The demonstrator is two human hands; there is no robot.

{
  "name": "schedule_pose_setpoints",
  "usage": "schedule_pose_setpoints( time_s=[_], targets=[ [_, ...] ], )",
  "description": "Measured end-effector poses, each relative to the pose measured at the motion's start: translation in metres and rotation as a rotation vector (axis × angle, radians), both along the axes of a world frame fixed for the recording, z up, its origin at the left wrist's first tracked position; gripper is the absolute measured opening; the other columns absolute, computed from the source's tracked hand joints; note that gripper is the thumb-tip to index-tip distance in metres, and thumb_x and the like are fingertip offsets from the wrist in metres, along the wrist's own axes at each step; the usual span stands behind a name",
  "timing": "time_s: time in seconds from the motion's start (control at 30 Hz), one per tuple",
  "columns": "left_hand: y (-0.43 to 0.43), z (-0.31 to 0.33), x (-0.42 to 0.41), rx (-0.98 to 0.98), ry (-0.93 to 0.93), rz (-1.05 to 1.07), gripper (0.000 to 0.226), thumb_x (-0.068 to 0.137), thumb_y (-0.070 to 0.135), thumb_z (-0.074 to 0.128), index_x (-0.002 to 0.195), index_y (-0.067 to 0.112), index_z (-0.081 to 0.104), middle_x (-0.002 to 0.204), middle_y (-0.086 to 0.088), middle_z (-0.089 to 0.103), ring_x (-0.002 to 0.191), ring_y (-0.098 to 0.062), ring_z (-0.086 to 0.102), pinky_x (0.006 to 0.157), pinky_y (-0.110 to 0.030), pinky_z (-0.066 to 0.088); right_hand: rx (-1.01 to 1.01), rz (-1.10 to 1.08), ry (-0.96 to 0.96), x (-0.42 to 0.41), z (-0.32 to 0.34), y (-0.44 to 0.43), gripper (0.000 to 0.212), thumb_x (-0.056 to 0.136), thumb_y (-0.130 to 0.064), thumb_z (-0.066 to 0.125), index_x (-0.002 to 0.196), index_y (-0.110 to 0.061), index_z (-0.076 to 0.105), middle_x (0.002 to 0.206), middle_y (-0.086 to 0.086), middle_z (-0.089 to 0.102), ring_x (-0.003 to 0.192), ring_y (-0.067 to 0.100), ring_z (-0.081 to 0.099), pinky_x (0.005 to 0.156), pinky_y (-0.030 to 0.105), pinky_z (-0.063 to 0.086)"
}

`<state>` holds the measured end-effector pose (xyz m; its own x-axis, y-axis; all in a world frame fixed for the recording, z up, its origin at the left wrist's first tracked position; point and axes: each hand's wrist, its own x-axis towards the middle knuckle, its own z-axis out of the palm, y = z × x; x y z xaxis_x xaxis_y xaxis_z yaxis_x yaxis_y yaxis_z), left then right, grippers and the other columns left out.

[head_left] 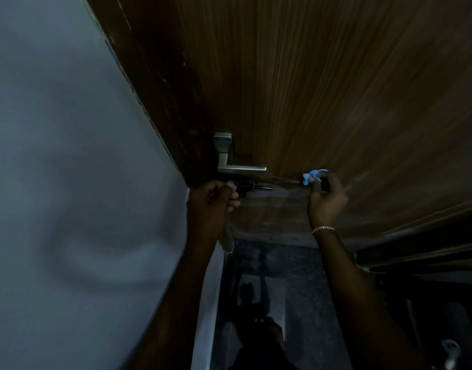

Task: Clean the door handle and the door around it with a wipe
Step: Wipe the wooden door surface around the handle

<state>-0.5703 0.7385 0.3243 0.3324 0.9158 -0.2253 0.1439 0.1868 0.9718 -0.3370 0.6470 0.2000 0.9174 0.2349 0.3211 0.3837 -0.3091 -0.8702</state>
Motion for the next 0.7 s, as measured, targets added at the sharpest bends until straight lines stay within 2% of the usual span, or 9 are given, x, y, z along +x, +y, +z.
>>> schedule_pose_setpoints(
  time_s=[0.07,0.17,0.27,0.37,0.47,0.57,0.63,0.7],
  targets=[
    [0.0,-0.001,0.0,-0.002,-0.002,-0.004,0.013,0.096,0.016,0.061,0.094,0.01,0.072,0.086,-0.009,0.074,0.073,-0.017,0.072,0.062,-0.019,0.057,-0.091,0.056,0.0,-0.003,-0.014,-0.005,0.004,0.087,-0.017,0.07,0.091,-0.018,0.07,0.088,-0.003,0.073,0.078,0.008,0.065,0.071,0.016,0.045],
    [-0.001,-0.002,0.0,0.0,-0.01,-0.002,0.014,0.097,0.015,0.06,0.09,0.013,0.072,0.082,-0.005,0.074,0.07,-0.015,0.072,0.061,-0.018,0.057,-0.184,-0.008,0.087,0.01,-0.026,-0.026,0.01,0.088,-0.021,0.069,0.096,-0.015,0.073,0.093,0.007,0.076,0.084,0.022,0.071,0.073,0.02,0.044],
    [-0.001,-0.003,0.0,0.005,0.002,-0.014,0.014,0.097,0.016,0.06,0.089,0.015,0.072,0.082,-0.004,0.074,0.071,-0.015,0.072,0.062,-0.019,0.057,-0.075,-0.096,0.097,0.024,-0.013,-0.03,0.011,0.082,-0.018,0.072,0.093,-0.016,0.073,0.093,0.003,0.075,0.086,0.016,0.069,0.077,0.016,0.044],
    [-0.003,-0.005,0.002,0.002,0.004,-0.025,0.014,0.097,0.017,0.06,0.094,0.01,0.072,0.084,-0.007,0.074,0.071,-0.014,0.072,0.06,-0.017,0.055,-0.029,-0.034,-0.022,0.015,0.001,-0.014,0.007,0.084,-0.016,0.071,0.091,-0.018,0.07,0.092,-0.003,0.072,0.084,0.006,0.065,0.076,0.016,0.047],
    [-0.003,-0.003,0.004,0.001,0.002,-0.03,0.014,0.096,0.017,0.06,0.094,0.01,0.072,0.084,-0.006,0.074,0.072,-0.015,0.071,0.062,-0.018,0.056,-0.15,0.059,-0.064,0.002,-0.009,-0.008,0.008,0.088,-0.012,0.066,0.094,-0.017,0.069,0.095,0.001,0.073,0.085,0.013,0.067,0.074,0.025,0.051],
    [-0.003,-0.003,0.002,-0.002,-0.006,-0.023,0.014,0.097,0.016,0.06,0.091,0.014,0.072,0.082,-0.004,0.074,0.071,-0.015,0.072,0.061,-0.018,0.056,-0.282,0.005,0.012,0.006,-0.022,-0.02,0.011,0.089,-0.013,0.066,0.098,-0.015,0.071,0.096,0.008,0.075,0.088,0.025,0.07,0.073,0.022,0.044],
    [-0.003,-0.004,0.002,-0.002,-0.006,-0.023,0.014,0.096,0.017,0.06,0.091,0.013,0.072,0.082,-0.005,0.074,0.071,-0.014,0.072,0.061,-0.018,0.056,-0.227,-0.073,0.08,0.013,-0.019,-0.024,0.011,0.087,-0.013,0.067,0.095,-0.017,0.072,0.094,0.007,0.075,0.087,0.024,0.07,0.074,0.02,0.042],
    [-0.003,-0.005,0.002,-0.001,0.002,-0.027,0.014,0.096,0.017,0.061,0.091,0.012,0.072,0.082,-0.005,0.074,0.071,-0.014,0.072,0.061,-0.018,0.056,-0.132,-0.119,0.056,0.013,-0.008,-0.019,0.009,0.085,-0.015,0.067,0.092,-0.019,0.071,0.091,0.004,0.075,0.085,0.019,0.069,0.073,0.018,0.044]
  ],
)
